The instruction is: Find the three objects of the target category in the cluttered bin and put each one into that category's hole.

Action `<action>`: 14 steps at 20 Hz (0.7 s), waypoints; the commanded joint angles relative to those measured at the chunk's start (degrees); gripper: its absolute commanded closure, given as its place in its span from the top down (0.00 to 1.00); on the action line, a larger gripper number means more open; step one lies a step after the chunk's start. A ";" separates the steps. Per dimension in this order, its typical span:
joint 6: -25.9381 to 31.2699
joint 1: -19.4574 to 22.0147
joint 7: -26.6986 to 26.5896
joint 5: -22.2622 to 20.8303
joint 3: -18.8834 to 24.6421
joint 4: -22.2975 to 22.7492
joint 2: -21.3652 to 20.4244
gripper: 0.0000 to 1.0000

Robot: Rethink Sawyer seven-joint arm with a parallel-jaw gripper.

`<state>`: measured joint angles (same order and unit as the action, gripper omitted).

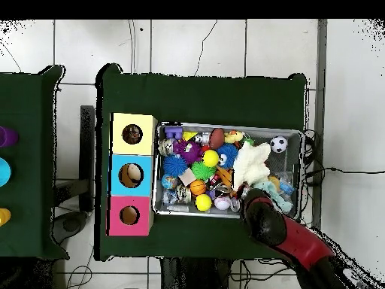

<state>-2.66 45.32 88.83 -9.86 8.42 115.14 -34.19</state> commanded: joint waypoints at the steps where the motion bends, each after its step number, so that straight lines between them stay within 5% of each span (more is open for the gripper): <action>1: 14.35 1.64 10.02 4.88 2.99 7.71 -13.07 0.00; 14: 14.82 6.98 8.68 5.01 5.49 12.52 -15.45 0.00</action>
<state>8.60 50.54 88.83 -7.26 8.72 123.70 -48.49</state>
